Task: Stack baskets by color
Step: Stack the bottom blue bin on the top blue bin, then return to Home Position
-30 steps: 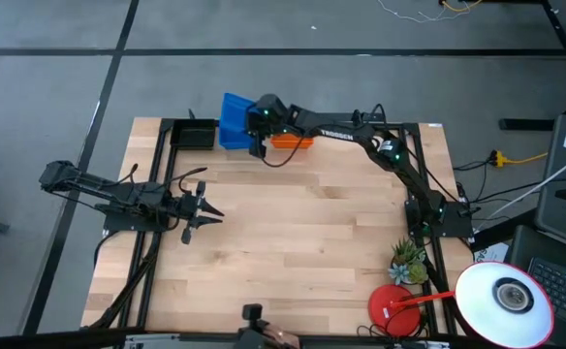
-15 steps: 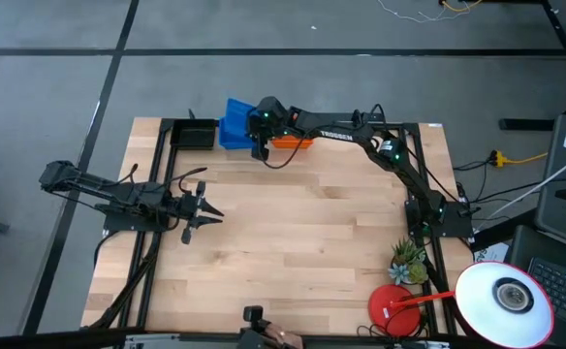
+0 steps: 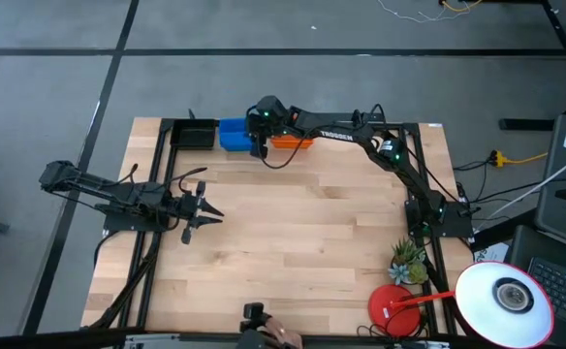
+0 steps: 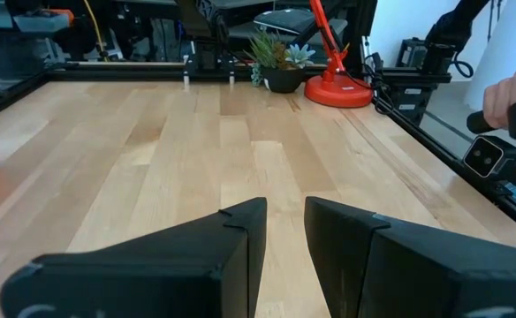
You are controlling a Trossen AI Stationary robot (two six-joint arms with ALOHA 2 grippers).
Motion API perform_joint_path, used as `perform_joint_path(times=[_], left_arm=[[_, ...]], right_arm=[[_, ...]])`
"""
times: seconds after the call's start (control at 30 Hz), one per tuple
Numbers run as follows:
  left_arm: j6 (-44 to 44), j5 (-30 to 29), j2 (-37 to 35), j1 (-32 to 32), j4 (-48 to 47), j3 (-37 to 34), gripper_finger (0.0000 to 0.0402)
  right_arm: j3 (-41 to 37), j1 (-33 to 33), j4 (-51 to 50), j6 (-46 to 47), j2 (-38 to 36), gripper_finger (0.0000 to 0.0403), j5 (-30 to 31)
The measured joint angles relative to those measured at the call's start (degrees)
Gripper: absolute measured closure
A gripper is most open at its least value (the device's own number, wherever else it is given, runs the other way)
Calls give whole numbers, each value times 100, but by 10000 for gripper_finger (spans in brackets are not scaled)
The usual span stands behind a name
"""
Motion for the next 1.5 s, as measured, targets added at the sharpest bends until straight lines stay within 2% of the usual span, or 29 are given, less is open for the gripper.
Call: perform_joint_path(times=[0.37,0.63,0.7,0.83,0.9,1.03,1.17,1.33,1.5], left_arm=[[0,0,0,0,0,0,329],[0,0,0,0,0,0,329],[0,-2,0,0,0,0,329],[0,-2,1,0,0,0,329],[0,-2,1,0,0,0,329],[0,-2,-1,0,0,0,329],[0,-1,-1,0,2,0,329],[1,-2,-1,-2,4,0,329],[0,-2,-1,0,4,0,329]], right_arm=[[0,158,111,-160,0,286,52],[70,350,211,-345,0,286,441],[70,420,333,-557,0,286,717],[70,573,645,-1223,0,286,1950],[70,630,720,-1539,0,286,2257],[24,658,865,-1673,3,286,2357],[-33,657,1067,-1702,272,286,2959],[-44,650,1057,-1777,516,286,3057],[-42,731,1542,-1998,513,286,3519]])
